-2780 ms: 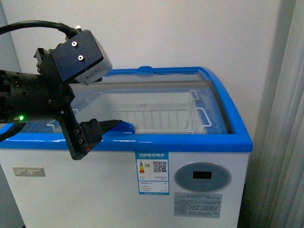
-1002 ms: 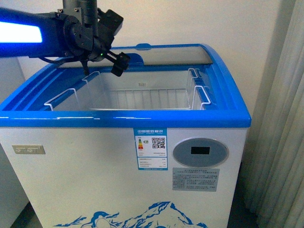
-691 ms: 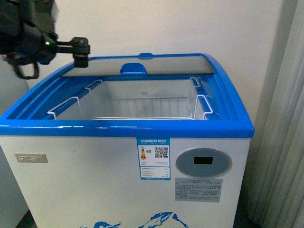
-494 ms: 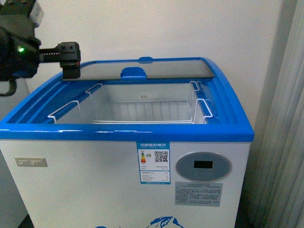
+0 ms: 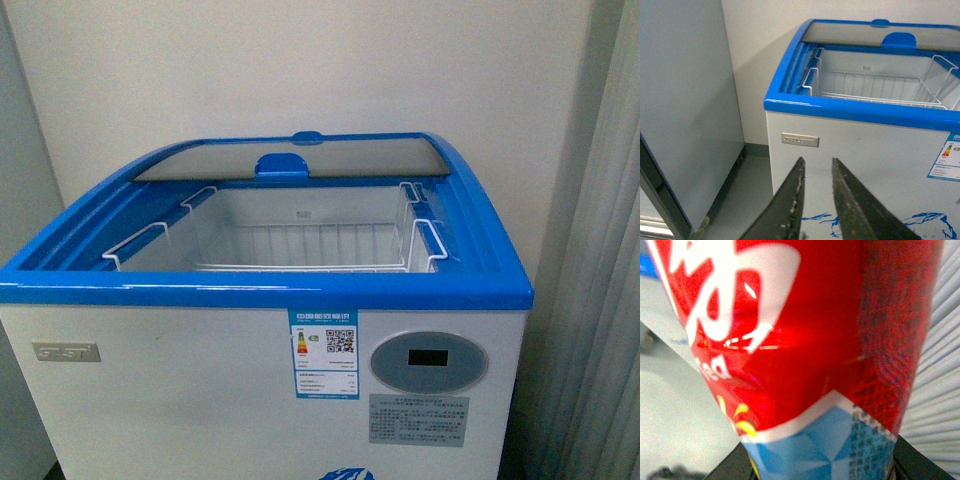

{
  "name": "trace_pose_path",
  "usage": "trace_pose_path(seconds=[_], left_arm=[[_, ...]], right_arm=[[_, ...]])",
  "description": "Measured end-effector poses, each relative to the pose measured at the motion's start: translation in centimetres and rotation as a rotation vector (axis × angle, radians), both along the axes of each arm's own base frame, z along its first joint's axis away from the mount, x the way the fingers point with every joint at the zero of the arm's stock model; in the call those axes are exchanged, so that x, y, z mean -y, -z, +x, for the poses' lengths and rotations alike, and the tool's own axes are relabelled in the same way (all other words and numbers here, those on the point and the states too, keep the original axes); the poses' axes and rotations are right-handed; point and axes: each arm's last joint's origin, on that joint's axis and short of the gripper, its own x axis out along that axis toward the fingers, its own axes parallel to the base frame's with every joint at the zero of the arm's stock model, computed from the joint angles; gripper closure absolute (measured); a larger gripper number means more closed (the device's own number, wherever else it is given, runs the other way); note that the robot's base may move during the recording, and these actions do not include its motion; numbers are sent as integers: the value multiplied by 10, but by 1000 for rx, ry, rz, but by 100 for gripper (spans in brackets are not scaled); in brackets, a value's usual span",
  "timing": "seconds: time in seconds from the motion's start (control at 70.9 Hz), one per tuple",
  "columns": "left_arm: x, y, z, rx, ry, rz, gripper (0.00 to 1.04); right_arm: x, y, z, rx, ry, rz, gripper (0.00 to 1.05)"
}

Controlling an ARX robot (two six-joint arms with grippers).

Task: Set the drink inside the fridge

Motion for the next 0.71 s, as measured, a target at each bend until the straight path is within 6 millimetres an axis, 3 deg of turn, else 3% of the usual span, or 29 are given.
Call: trace_pose_path(seconds=[0.113,0.212,0.353,0.437,0.564,0.705], left_arm=[[0,1,-6,14,0,-1,103],[0,5,-10,11,1,3,102],[0,10,-18,11,0,4,102],[0,12,-21,11,0,4,102],[0,19,-24,19,2,4,102],[0,17,-28,28,0,5,102]], right_arm=[[2,-11,49,35,-76,-159,65],[-4,-16,105,53,-172,-305,65],[-51,-5,211,30,-484,-625,65],[-82,8,259,32,-581,-761,65],[-112,28,297,20,-641,-809,65],[-138,53,316,-12,-706,-808,65]])
